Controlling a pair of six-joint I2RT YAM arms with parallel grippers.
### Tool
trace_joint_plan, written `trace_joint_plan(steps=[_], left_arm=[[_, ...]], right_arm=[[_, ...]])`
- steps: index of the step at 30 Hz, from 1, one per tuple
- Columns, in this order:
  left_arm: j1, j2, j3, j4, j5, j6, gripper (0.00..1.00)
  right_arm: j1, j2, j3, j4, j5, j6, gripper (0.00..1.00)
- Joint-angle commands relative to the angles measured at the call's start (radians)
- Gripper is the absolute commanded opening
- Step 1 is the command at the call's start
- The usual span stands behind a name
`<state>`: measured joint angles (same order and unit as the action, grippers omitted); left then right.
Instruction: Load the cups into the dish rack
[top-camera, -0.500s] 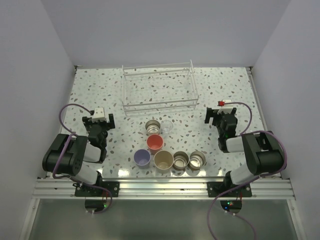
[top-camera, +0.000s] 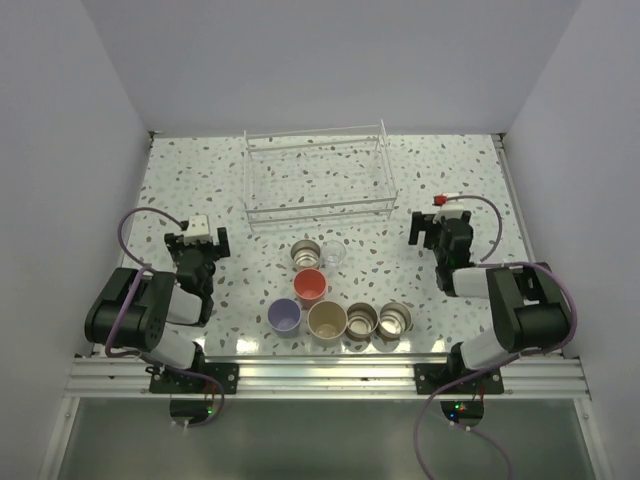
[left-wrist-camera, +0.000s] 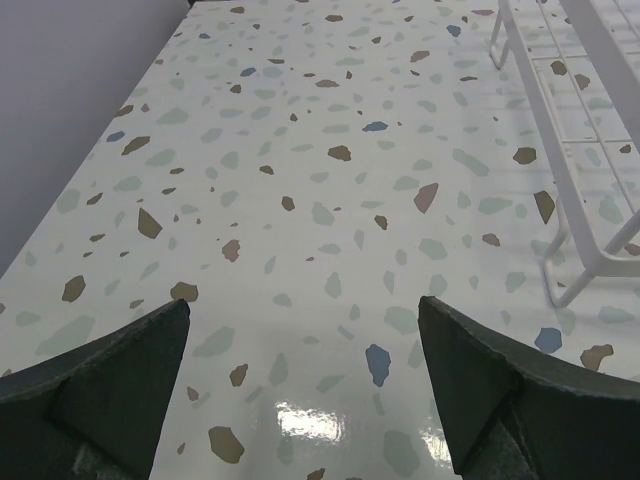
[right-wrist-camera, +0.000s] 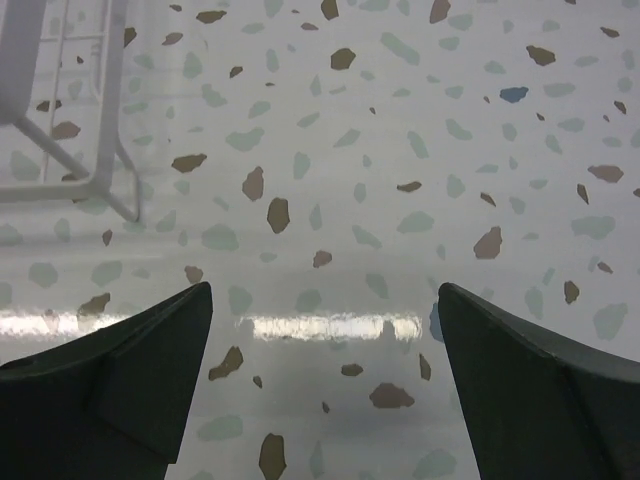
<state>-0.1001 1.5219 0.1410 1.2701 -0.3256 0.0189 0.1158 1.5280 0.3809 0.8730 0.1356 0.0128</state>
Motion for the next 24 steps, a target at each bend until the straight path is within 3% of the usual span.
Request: trace_joint_plan(steps=[1,3,5,9,12,14,18,24], left_arm=[[0.002,-0.009,0.012,0.123,-0.001,-0.011,1.0],[0.002,-0.009,0.012,0.12,-0.001,-0.011,1.0],[0.002,-0.009,0.012,0.123,0.0,-0.013,1.0],[0.002,-0.008,0.012,0.123,-0.001,-0.011,1.0],[0.002,-0.008,0.012,0.123,0.0,-0.011,1.0],[0.002,-0.008,0.012,0.121,-0.001,-0.011,1.0],[0.002,-0.009,0.012,0.121,-0.001,-0.011,1.0],[0.002,-0.008,0.012,0.121,-0.001,-0.011,1.0]], right_arm=[[-0.005,-0.065,0.252,-0.435,-0.008,0.015,0.98],[-0.005,-0.069,0.352,-0.567,-0.065,0.03,0.98],[-0.002,-0.118,0.378,-0.591,-0.108,0.036,0.98],[-0.002,-0.253,0.449,-0.812,0.008,0.074,0.98],[0.004,-0.307,0.545,-1.025,0.07,0.231,0.98],[0.001,-0.299,0.575,-1.112,0.14,0.464,0.98],[0.001,-0.23,0.688,-1.271,-0.079,0.48,0.98],[0.015,-0.342,0.717,-1.266,-0.304,0.553,0.98]])
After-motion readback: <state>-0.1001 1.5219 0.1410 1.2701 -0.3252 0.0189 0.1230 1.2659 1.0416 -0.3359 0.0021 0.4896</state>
